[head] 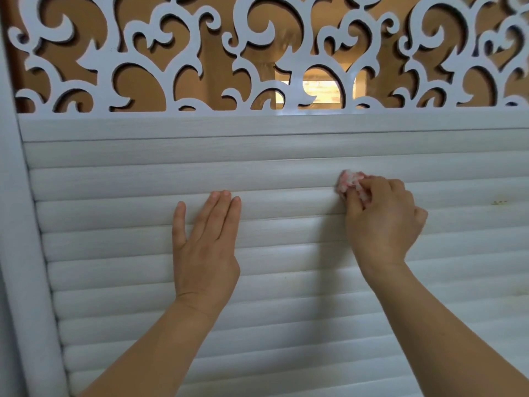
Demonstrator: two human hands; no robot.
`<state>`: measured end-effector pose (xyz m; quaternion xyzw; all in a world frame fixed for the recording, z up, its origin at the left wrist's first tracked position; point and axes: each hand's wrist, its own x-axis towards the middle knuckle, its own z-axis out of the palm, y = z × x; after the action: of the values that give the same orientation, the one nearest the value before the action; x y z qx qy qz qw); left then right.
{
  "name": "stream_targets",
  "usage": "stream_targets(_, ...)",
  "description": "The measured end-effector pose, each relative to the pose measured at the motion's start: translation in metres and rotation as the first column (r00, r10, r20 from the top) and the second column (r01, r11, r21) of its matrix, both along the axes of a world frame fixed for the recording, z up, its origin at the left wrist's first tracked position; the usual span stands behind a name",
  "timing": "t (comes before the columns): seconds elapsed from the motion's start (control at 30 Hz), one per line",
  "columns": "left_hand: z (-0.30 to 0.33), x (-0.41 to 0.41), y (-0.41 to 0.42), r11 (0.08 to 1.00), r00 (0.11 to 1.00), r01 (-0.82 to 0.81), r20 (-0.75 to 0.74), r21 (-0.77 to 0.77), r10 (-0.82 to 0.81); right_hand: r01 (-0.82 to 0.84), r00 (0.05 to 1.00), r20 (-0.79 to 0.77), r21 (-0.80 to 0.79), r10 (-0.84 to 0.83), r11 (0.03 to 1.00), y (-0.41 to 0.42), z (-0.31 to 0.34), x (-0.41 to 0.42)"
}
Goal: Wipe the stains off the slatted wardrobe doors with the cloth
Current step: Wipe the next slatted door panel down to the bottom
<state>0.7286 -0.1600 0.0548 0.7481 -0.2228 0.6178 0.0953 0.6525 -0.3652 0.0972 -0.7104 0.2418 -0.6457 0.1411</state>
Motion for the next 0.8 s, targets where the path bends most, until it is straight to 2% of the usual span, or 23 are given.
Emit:
stream_targets(0.27, 0.000, 0.000, 0.000, 1.000, 1.000, -0.002, 0.023, -0.010, 0.002, -0.127, 0.991, -0.016, -0.359, 0.130, 0.925, 0.078, 0.012, 0.026)
stream_targets(0.4, 0.001, 0.000, 0.004, 0.999, 0.999, -0.027, 0.023, 0.020, 0.027, -0.124, 0.992, -0.038, -0.453, 0.120, 0.883, 0.061, 0.010, 0.024)
stream_targets(0.47, 0.002, 0.001, 0.005, 0.999, 0.999, -0.033, 0.023, 0.028, 0.032, -0.051, 0.999, -0.024, -0.401, 0.046, 0.914, 0.034, 0.008, 0.014)
stream_targets(0.53, 0.002, 0.001, 0.005, 0.999, 0.999, -0.029, 0.028, 0.025, 0.028, -0.021, 0.999, -0.040, -0.253, 0.011, 0.967, 0.007, 0.007, 0.000)
stream_targets(0.63, 0.002, 0.001, 0.003, 1.000, 0.999, -0.008, 0.034, 0.001, 0.008, -0.090, 0.994, -0.063, 0.015, 0.091, 0.996, -0.017, 0.002, -0.011)
stream_targets(0.7, 0.002, 0.002, 0.002, 1.000, 0.999, 0.011, 0.036, -0.016, -0.010, -0.112, 0.994, -0.004, 0.016, 0.112, 0.994, -0.010, -0.001, -0.007)
stream_targets(0.8, 0.003, 0.002, 0.002, 0.999, 0.999, 0.024, 0.042, -0.026, -0.023, -0.114, 0.992, 0.036, -0.155, 0.121, 0.981, 0.029, -0.008, 0.006)
